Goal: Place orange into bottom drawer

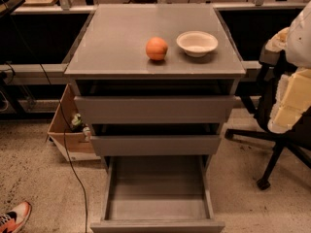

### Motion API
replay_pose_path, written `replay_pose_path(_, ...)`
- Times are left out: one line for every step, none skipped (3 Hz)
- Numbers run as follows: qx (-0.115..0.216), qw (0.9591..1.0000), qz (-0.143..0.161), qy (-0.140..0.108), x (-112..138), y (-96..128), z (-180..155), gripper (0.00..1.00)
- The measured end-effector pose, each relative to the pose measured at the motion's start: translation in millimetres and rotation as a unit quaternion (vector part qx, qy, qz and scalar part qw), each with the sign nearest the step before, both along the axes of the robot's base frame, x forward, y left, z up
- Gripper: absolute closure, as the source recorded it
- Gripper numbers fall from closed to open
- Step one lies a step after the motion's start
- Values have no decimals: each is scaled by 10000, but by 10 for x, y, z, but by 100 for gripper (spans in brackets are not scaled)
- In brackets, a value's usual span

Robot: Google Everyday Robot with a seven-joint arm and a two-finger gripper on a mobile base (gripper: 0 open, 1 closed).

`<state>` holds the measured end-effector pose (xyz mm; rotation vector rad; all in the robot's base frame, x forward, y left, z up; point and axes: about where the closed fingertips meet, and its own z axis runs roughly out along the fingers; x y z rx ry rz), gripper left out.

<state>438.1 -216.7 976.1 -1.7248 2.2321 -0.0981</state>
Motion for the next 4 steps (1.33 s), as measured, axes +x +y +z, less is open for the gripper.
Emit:
replay_pose_path(2,10000,2,-1,2,2,0,0)
replay_pose_path(252,9994,241,-61,355,309,-98,0)
replay_pose_path(405,9971,591,-256,863,826,-125,0)
replay_pose_path(583,9935,919,-335,1321,1371,-164,0)
